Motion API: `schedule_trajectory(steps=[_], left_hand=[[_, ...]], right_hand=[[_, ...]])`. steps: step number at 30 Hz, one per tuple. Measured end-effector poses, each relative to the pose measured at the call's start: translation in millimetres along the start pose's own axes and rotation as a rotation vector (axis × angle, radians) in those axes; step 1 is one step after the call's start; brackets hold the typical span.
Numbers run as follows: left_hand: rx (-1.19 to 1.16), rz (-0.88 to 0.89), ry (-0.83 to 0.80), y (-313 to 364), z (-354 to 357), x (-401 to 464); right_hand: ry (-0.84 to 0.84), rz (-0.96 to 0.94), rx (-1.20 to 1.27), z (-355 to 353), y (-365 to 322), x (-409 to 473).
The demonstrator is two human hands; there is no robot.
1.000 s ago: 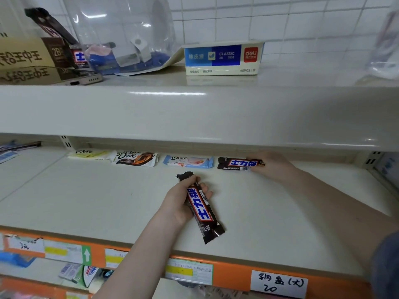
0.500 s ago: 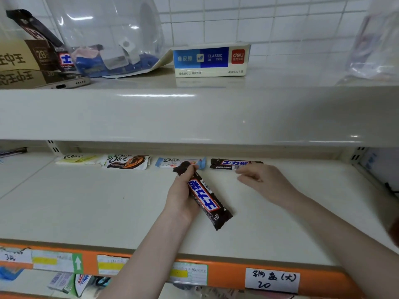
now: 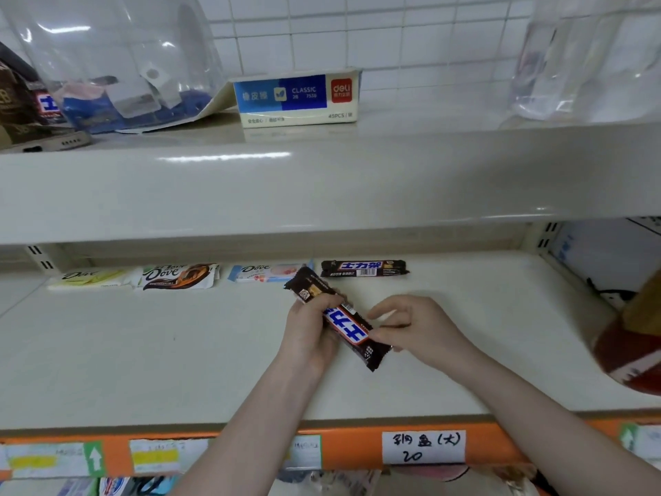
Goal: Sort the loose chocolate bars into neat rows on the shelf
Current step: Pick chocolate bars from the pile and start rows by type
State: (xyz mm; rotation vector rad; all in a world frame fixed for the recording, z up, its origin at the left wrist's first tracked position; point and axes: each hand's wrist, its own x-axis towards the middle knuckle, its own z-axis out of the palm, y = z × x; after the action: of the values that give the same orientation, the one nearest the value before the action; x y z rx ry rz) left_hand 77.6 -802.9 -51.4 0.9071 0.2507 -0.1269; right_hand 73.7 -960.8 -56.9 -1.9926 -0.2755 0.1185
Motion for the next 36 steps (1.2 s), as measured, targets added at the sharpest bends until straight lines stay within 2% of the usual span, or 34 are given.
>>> schedule_trajectory(steps=[4, 7, 13, 20, 24, 30, 32, 36], left_hand=[[0.284, 0.122, -0.053, 1, -2, -5], [0.410, 0.173, -0.056, 8, -3, -6], [0.690, 0.191, -0.111, 13, -3, -4], [0.936, 0.113, -0.248, 10, 5, -4], [0.956, 0.101, -0.306, 9, 7, -6], [0.908, 0.071, -0.321, 24, -12, -7], [0.879, 0.100, -0.271, 31, -19, -5], [0.841, 0.124, -0.243, 37, -23, 0]], right_hand=[[-0.021, 0.019, -0.008, -3, 2, -3], [0.020, 0.002, -0.002, -12, -2, 0], [0.119, -0.089, 0.035, -32, -19, 13], [0.054, -0.168, 0.077, -27, -39, 26], [0.042, -0.172, -0.013, -26, -38, 29], [0.244, -0.059, 0.190, -47, -20, 20], [0.224, -0.039, 0.154, -54, -10, 14], [0.060, -0.082, -0.034, -50, 9, 6]])
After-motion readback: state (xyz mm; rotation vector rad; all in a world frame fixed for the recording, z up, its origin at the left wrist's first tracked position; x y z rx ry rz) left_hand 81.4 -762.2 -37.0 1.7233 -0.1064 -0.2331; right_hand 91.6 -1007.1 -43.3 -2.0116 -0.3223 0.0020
